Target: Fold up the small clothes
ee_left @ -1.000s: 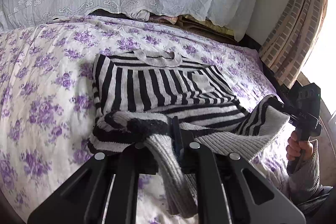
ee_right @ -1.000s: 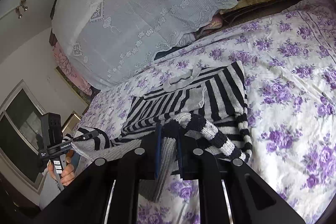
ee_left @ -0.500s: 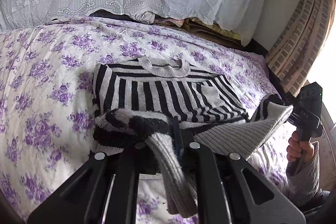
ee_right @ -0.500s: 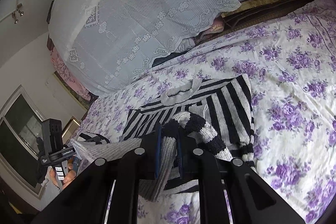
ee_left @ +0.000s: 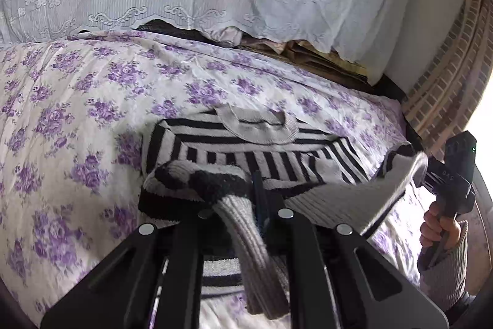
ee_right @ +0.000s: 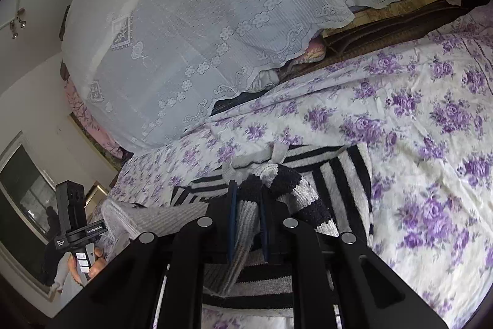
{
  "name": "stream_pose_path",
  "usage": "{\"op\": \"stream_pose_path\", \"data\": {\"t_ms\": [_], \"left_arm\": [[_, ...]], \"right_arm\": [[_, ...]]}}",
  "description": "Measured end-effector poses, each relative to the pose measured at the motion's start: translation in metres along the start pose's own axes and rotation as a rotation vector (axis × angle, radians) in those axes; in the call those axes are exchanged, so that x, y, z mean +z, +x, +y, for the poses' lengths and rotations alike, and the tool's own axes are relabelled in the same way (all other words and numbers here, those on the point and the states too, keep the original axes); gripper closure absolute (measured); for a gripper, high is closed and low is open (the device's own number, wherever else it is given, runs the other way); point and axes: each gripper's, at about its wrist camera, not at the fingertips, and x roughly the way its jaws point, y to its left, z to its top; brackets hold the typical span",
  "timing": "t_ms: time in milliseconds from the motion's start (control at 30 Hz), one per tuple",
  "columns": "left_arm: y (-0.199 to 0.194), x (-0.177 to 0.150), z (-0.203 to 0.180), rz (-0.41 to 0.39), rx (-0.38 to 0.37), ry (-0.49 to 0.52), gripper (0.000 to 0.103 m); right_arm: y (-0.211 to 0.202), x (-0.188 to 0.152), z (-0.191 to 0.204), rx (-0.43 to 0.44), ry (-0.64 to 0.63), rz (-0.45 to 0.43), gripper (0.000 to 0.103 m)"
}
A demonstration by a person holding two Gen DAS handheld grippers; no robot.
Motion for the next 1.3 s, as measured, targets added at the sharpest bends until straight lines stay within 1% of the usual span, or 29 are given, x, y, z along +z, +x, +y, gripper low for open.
{"op": "stream_pose_path", "data": {"t_ms": [167,400,500,600,633,700,767,800,833,867,900,933,967,1000,1033,1067,1100,1133,1167,1200,1267,1300], "left_arm": [[0.019,0.008,0.014,0.013,-0.013,-0.042,0.094],[0.053,0.018,0.022,0.029,0.03,-0.061,0.094],[0.067,0.016,0.031,0.036,0.049,-0.095,0.094],[0.077,0.009,0.041,0.033,0.052,-0.136,0.094],[0.079,0.007,0.043,0.034,0.055,-0.14,0.092],[0.088,0.006,0.046,0.053,0.069,-0.149,0.091],[0.098,0.007,0.051,0.088,0.067,-0.179,0.09],[0.098,0.008,0.053,0.089,0.058,-0.194,0.089],[0.097,0.009,0.053,0.089,0.052,-0.198,0.089],[0.094,0.01,0.052,0.089,0.049,-0.198,0.083],[0.089,0.011,0.049,0.086,0.051,-0.193,0.077],[0.081,0.012,0.046,0.067,0.068,-0.184,0.05],[0.066,0.014,0.042,0.01,0.113,-0.168,0.023],[0.055,0.015,0.039,-0.037,0.141,-0.161,0.013],[0.042,0.016,0.037,-0.085,0.171,-0.154,0.005],[0.028,0.018,0.035,-0.13,0.191,-0.142,0.005],[0.022,0.02,0.036,-0.137,0.188,-0.135,0.005],[0.02,0.021,0.037,-0.131,0.187,-0.133,0.005],[0.021,0.022,0.039,-0.114,0.204,-0.129,0.005],[0.023,0.023,0.04,-0.1,0.225,-0.121,0.005],[0.035,0.023,0.041,-0.063,0.297,-0.071,0.005],[0.042,0.024,0.043,-0.043,0.325,-0.049,0.005]], "right_arm": [[0.022,0.007,-0.011,-0.008,0.021,0.01,0.09],[0.055,0.011,-0.032,-0.038,0.065,0.02,0.09],[0.068,0.008,-0.047,-0.061,0.098,0.033,0.09],[0.076,0.006,-0.061,-0.063,0.139,0.037,0.09],[0.08,0.005,-0.067,-0.063,0.158,0.042,0.09],[0.088,0.004,-0.077,-0.06,0.202,0.06,0.09],[0.097,0.004,-0.087,-0.043,0.253,0.092,0.086],[0.098,0.004,-0.09,-0.03,0.27,0.1,0.086],[0.096,0.005,-0.09,-0.014,0.277,0.098,0.082],[0.091,0.005,-0.089,0.009,0.285,0.088,0.074],[0.083,0.006,-0.087,0.032,0.288,0.069,0.07],[0.077,0.008,-0.084,0.042,0.284,0.055,0.063],[0.07,0.009,-0.082,0.054,0.279,0.039,0.058],[0.064,0.011,-0.079,0.068,0.275,0.022,0.056],[0.055,0.013,-0.075,0.077,0.269,0.002,0.055],[0.051,0.014,-0.072,0.077,0.263,-0.005,0.053],[0.048,0.014,-0.069,0.069,0.247,-0.012,0.048],[0.045,0.015,-0.064,0.039,0.214,-0.022,0.033],[0.041,0.016,-0.062,0.017,0.187,-0.031,0.026],[0.039,0.017,-0.062,0.008,0.177,-0.04,0.026],[0.035,0.021,-0.071,-0.001,0.211,-0.058,0.026],[0.034,0.022,-0.074,-0.024,0.213,-0.064,0.026]]}}
